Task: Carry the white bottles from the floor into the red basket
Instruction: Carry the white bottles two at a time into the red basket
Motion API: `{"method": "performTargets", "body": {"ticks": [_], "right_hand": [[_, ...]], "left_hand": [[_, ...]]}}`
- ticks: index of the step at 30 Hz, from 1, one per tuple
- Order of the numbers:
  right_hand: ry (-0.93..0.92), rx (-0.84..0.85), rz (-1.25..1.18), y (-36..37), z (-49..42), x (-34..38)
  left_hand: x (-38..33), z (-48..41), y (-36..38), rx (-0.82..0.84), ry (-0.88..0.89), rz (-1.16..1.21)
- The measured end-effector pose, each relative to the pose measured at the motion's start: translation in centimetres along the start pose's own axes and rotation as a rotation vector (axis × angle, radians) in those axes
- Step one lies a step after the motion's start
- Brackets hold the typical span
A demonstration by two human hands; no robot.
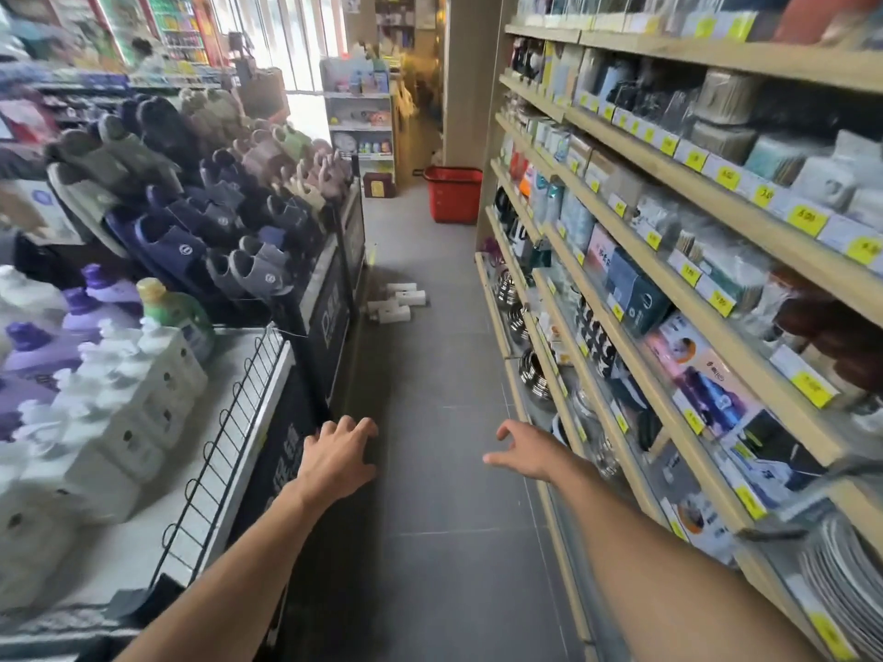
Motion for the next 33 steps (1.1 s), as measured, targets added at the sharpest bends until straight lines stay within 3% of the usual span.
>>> {"method": "performTargets", "body": {"ticks": [13, 33], "right_hand": [[0.075, -0.007, 0.013, -6.1, -11.2, -1.4], [-0.052, 0.057, 0.034, -12.8, -31.1, -0.5]], "left_hand": [[-0.1, -14.9, -1.1, 0.031, 0.081, -0.064], [0.0, -30.0, -4.2, -0.001, -0.140, -0.060]]}}
Point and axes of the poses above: each hand's wrist, its own z-axis away from the middle knuckle, its own y-axis out of the palm, x = y × z, the point moved 1 cm from there along -z, towards the middle knuckle, and after that the axes turned 6 degrees about -y, right-handed, at the moved point
